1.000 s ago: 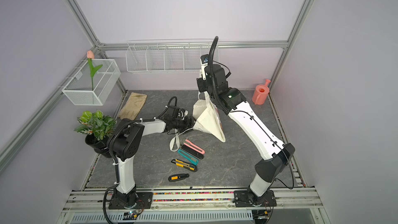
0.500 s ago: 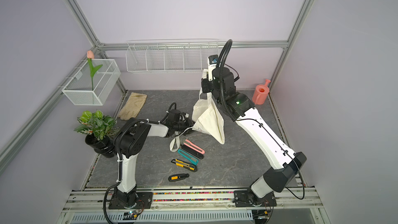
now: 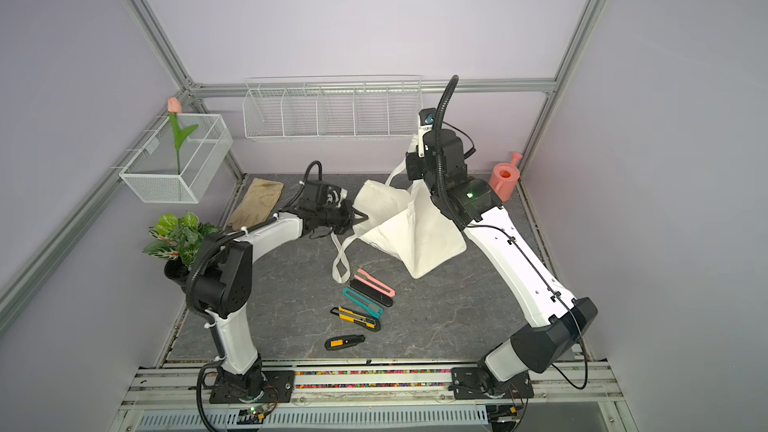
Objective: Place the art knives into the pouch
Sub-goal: Open the pouch at the center of the board.
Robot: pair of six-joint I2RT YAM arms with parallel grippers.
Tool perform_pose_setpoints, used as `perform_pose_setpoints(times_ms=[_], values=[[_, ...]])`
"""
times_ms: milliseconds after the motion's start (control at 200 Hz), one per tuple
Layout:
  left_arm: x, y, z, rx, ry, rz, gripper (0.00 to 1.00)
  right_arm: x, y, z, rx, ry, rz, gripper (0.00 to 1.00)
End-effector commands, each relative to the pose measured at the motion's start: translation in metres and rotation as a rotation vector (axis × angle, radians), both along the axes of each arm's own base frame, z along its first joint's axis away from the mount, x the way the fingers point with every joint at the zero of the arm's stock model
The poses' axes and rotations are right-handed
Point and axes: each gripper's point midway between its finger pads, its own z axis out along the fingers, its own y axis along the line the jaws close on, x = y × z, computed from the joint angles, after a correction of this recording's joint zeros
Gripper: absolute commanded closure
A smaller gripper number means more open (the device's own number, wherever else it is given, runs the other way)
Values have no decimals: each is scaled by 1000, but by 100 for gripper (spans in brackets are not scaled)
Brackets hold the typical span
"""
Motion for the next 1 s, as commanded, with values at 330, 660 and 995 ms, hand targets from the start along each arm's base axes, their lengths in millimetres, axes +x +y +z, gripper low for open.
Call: perform_pose_setpoints(times_ms=[330, 660, 995], values=[[12, 122, 82, 428, -121, 73, 100, -25, -82, 40, -52, -63, -203, 93], [9, 145, 150, 490, -222, 90, 100, -33, -94, 61, 10, -65, -173, 93], [-5, 106, 192, 512, -359, 13, 100, -35, -23, -31, 122, 149, 97, 47]])
